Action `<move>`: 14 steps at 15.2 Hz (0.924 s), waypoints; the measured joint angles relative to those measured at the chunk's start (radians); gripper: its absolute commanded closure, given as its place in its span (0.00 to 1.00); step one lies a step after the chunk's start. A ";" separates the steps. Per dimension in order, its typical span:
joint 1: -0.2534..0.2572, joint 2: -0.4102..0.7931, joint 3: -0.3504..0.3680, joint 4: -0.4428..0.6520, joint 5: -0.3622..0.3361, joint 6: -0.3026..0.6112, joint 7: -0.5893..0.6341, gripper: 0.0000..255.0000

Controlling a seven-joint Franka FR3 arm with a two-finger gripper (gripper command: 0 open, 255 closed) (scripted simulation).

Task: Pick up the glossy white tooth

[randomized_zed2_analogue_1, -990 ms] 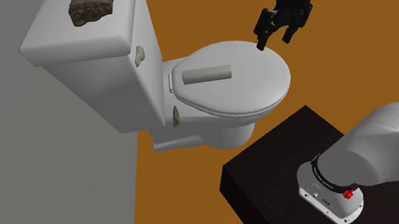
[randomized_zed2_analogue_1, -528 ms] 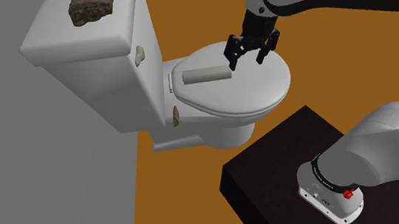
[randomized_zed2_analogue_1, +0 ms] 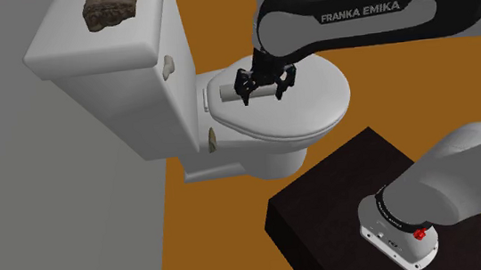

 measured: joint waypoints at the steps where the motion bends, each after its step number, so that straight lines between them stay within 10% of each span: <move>1: 0.001 0.025 0.015 -0.002 0.002 0.027 0.024 0.00; 14: 0.033 0.544 0.153 0.226 -0.172 0.304 0.440 0.00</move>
